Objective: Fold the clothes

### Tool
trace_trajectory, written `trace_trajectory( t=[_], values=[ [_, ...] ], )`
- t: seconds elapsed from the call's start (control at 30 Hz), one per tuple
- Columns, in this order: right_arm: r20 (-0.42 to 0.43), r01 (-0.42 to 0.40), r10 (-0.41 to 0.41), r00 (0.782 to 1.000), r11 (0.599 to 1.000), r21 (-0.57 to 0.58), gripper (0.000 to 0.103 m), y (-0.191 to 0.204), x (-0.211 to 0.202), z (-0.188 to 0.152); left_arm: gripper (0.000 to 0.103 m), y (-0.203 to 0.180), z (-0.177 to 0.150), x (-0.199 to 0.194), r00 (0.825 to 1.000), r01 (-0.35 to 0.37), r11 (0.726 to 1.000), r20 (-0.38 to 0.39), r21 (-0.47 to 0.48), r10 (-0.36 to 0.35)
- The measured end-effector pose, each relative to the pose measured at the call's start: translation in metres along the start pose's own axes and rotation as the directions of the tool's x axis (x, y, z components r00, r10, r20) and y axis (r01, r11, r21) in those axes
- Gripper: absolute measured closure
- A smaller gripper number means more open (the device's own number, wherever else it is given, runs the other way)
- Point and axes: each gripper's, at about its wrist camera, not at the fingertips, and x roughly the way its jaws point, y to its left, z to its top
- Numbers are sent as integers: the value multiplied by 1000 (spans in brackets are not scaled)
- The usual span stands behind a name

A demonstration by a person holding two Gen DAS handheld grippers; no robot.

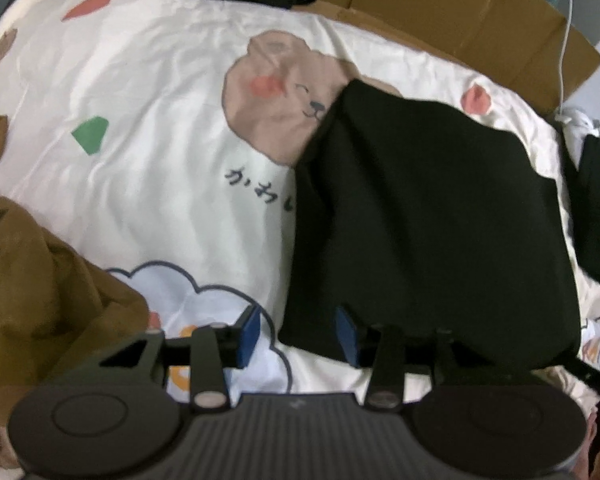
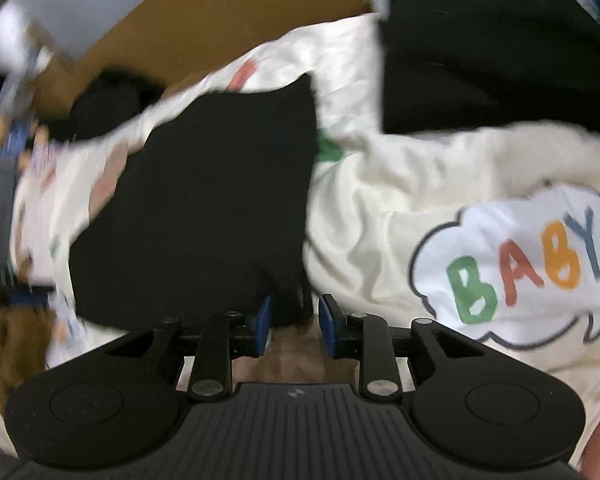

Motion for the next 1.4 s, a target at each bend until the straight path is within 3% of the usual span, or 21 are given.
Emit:
trace_trajectory(
  t=[0.2,0.27,0.37,0.6,0.73,0.83,1.0,1.13,1.2,1.27,1.4],
  values=[
    [-9,19,-19,1000,1000,-21,74,4,9,0,58,-1,3,16,999,-10,1000,-40,-20,9],
    [-8,16,-16,1000,1000,-20,87,5,11,2,58,-1,3,21,999,-11,1000,-49,-18,11],
    [-17,21,-22,1000,1000,-17,96,5,14,4,61,0,1,31,998,-13,1000,-63,-25,11],
    [7,59,-59,998,998,2,98,0,10,10,61,0,-9,44,998,-5,999,-69,-45,1],
    [30,56,-59,998,996,74,98,-17,1,20,61,-2,-11,42,998,2,999,-65,-34,-4],
    [61,19,-30,998,985,172,94,-31,-7,19,61,1,-11,35,999,-6,999,-52,-42,4],
    [115,-38,-5,993,930,366,89,-58,-17,6,60,3,-8,20,999,-17,999,-28,-42,16],
    [125,-93,42,991,897,433,89,-64,-20,-4,60,2,-7,5,1000,-18,999,-5,-41,18],
    [123,-121,73,990,885,450,78,-60,-20,-7,59,-1,-7,-2,999,-35,999,12,-34,35],
    [129,-128,76,989,877,463,54,-56,-20,-9,56,-3,-3,-7,999,-40,999,17,-31,41],
    [134,-139,84,988,863,486,53,-50,-17,-14,55,-8,-1,-15,998,-51,999,19,-1,51]
  ],
)
